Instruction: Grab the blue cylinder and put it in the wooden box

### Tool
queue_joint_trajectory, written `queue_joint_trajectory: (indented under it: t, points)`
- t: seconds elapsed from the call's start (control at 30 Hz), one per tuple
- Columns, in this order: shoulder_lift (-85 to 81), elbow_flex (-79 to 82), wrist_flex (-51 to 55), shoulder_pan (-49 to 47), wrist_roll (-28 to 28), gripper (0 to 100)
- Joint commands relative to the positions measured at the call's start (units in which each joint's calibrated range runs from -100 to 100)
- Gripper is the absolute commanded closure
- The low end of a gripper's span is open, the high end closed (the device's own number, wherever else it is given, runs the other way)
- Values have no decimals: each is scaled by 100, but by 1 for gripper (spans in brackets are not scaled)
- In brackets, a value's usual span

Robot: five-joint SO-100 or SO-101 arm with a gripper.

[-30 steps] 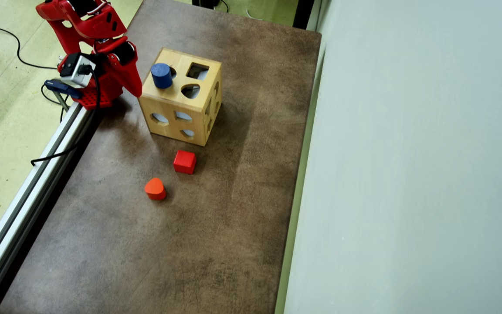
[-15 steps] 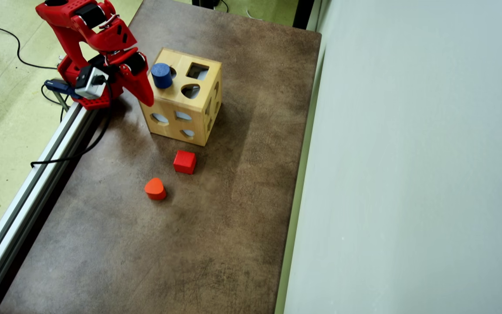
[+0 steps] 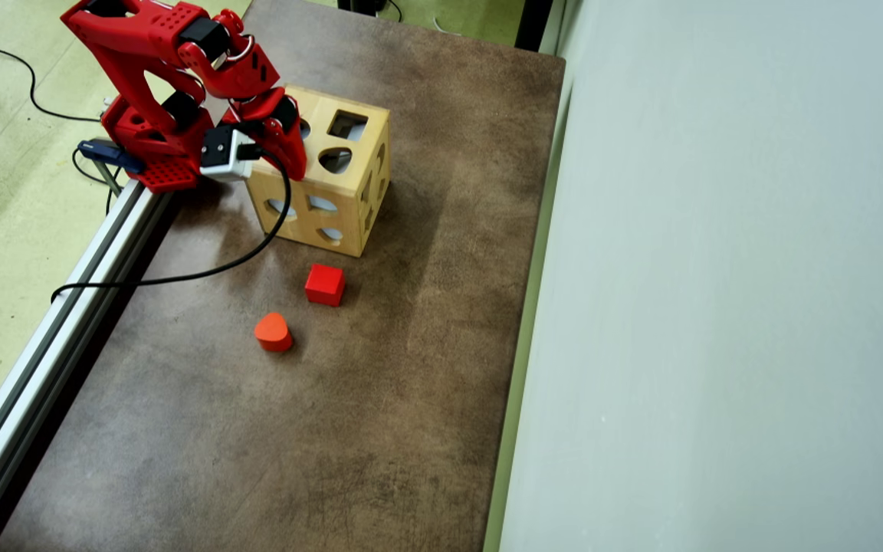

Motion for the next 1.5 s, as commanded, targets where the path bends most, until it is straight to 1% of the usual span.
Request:
queue_joint_trajectory:
  t: [0.0, 0.13, 0.57, 0.67, 1.03, 1.33, 1.47]
  points:
    - [-88, -76, 254, -73, -15, 98]
    - [-97, -111, 520, -73, -15, 98]
    - [-97, -22, 544, -80, -15, 98]
    - [-88, -22, 729, -87, -15, 98]
    - [-71, 23, 954, -608, -20, 98]
    - [-97, 175, 1091, -645, -20, 98]
    - [-640, 166, 1099, -570, -20, 98]
